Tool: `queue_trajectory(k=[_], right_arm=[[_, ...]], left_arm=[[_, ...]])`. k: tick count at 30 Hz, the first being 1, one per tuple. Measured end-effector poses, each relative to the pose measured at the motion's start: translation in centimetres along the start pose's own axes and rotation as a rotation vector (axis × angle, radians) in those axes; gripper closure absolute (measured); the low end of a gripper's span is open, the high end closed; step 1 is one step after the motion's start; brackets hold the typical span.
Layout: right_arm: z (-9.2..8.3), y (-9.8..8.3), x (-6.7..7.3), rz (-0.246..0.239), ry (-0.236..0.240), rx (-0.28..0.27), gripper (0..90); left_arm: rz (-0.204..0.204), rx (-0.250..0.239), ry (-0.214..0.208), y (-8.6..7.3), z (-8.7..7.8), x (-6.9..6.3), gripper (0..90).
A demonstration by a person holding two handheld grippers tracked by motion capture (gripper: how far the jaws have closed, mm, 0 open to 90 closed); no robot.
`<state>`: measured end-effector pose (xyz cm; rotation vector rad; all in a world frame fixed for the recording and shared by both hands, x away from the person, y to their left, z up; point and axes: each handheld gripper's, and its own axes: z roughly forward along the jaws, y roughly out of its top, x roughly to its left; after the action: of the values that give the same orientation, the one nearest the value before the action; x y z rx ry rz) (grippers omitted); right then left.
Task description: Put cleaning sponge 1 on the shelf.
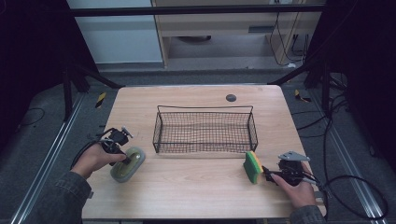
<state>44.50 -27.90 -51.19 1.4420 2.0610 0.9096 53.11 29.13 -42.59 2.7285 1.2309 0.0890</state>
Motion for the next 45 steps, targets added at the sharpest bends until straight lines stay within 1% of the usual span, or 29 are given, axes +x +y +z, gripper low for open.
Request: queue_trajectory(k=[2, 4, 6, 9, 11, 12, 13, 14, 16, 18, 21, 23, 26, 27, 30, 34, 36, 38, 41, 42, 43, 45], right_arm=[[0.0, 0.0, 0.0, -0.001, 0.001, 0.000, 11.4], [0.0, 0.0, 0.0, -0.002, 0.001, 0.000, 11.4], [0.0, 0.0, 0.0, -0.003, 0.001, 0.000, 11.4], [0.0, 0.0, 0.0, -0.002, 0.001, 0.001, 11.4], [0.0, 0.0, 0.0, -0.001, 0.002, 0.002, 11.4], [0.0, 0.0, 0.0, -0.001, 0.002, 0.002, 11.4], [-0.1, 0.0, 0.0, 0.007, 0.006, 0.005, 11.4], [0.0, 0.0, 0.0, -0.002, 0.002, 0.003, 11.4], [0.0, 0.0, 0.0, -0.003, 0.004, 0.002, 11.4], [0.0, 0.0, 0.0, -0.003, 0.004, 0.002, 11.4], [0.0, 0.0, 0.0, -0.002, 0.004, 0.002, 11.4], [0.0, 0.0, 0.0, -0.004, 0.004, -0.001, 11.4], [0.0, 0.0, 0.0, -0.005, 0.004, -0.002, 11.2], [0.0, 0.0, 0.0, -0.004, 0.004, -0.003, 11.1], [0.1, 0.0, 0.0, -0.006, 0.003, -0.006, 10.9], [0.1, 0.0, 0.0, -0.007, 0.002, -0.006, 10.9], [0.1, 0.0, 0.0, -0.005, 0.002, -0.006, 10.8], [0.1, 0.0, 0.0, -0.006, 0.002, -0.006, 10.8], [0.1, 0.0, 0.0, -0.010, 0.001, -0.006, 10.8], [0.1, 0.0, 0.0, -0.003, 0.003, -0.004, 10.8], [0.1, 0.0, 0.0, -0.008, 0.001, -0.006, 10.8], [0.1, 0.0, 0.0, -0.009, 0.001, -0.006, 10.8]], left_arm=[[-0.003, 0.005, -0.003, 0.2, 0.1, 0.1, 58.9], [0.007, 0.019, -0.005, 0.3, 0.3, 0.0, 59.5], [0.012, 0.028, 0.003, 0.5, 0.4, 0.0, 60.0], [0.007, 0.030, -0.007, 0.5, 0.6, 0.1, 64.9], [0.020, 0.037, -0.007, 0.6, 0.6, 0.1, 67.9], [0.027, 0.032, -0.005, 0.6, 0.5, 0.0, 70.2], [0.037, 0.031, -0.003, 0.6, 0.4, 0.0, 70.4], [0.043, 0.024, 0.000, 0.5, 0.2, -0.1, 70.5], [0.057, 0.009, 0.001, 0.4, -0.4, -0.2, 70.6], [0.079, -0.005, 0.008, 0.3, -1.1, -0.4, 70.6], [0.134, -0.039, 0.036, 0.2, -2.5, -0.7, 70.6], [0.160, -0.075, 0.041, 0.1, -3.6, -0.9, 70.6], [0.193, -0.110, 0.065, -0.1, -5.2, -1.2, 70.6], [0.206, -0.115, 0.073, -0.1, -5.7, -1.2, 70.6], [0.226, -0.143, 0.085, -0.2, -6.8, -1.3, 70.6], [0.263, -0.167, 0.102, 0.0, -7.9, -1.7, 70.6], [0.295, -0.173, 0.123, 0.2, -8.3, -2.1, 70.6], [0.319, -0.185, 0.137, 0.5, -8.8, -2.5, 70.6], [0.348, -0.195, 0.164, 1.2, -9.2, -3.0, 70.6], [0.358, -0.199, 0.176, 1.4, -9.4, -3.1, 70.6], [0.367, -0.202, 0.186, 1.6, -9.6, -3.3, 70.6], [0.379, -0.220, 0.200, 2.0, -9.9, -3.6, 70.6]])
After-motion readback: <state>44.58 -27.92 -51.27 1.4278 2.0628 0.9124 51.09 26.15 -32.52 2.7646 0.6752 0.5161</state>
